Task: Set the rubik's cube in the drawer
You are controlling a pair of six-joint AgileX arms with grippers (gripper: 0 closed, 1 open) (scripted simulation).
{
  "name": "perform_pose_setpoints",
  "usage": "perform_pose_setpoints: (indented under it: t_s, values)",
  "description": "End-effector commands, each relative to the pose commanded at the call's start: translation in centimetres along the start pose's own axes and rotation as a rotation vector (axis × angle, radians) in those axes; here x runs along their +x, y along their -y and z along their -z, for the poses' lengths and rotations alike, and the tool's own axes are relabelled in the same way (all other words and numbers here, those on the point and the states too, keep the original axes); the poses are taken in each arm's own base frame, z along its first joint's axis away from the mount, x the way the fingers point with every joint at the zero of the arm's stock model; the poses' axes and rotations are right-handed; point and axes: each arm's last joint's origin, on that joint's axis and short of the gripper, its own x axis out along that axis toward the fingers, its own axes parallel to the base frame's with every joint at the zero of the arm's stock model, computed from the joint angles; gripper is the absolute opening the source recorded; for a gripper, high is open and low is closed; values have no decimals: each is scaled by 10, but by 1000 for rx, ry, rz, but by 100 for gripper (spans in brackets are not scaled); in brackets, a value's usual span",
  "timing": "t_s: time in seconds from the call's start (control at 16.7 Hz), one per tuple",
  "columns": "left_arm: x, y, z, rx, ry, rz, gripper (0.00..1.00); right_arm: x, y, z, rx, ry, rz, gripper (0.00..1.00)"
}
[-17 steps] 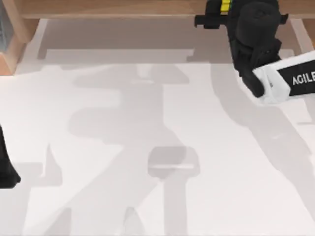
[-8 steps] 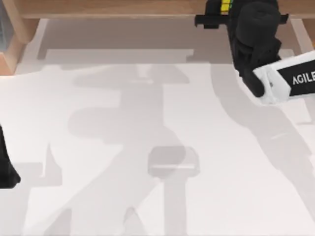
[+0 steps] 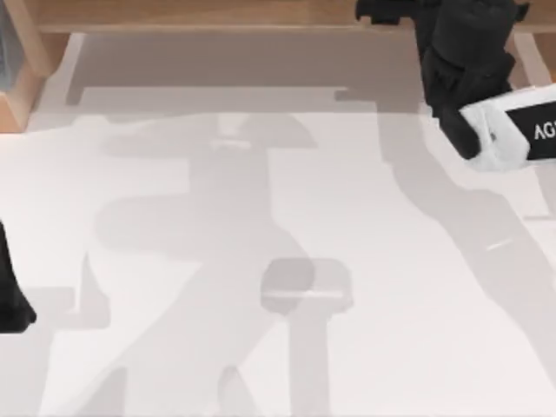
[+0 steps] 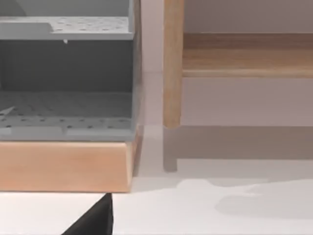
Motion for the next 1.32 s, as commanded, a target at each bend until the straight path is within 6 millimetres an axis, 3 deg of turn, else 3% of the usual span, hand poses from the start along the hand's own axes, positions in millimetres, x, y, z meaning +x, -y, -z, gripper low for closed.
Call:
perform_pose_setpoints:
  t_s: [0.36,0.6,0.9,1.32]
  values:
    - [0,0,0,0,0,0,100,-9,4,-10,-4,-25,19,0]
    - [0,0,0,0,0,0,100,-19,-9,7,-29,-74,-31,0]
    - [0,0,0,0,0,0,100,-17,-8,5,-25,-68,-27,0]
    - [0,0,0,0,0,0,100,-19,-4,-33,-113,-129,-96,0]
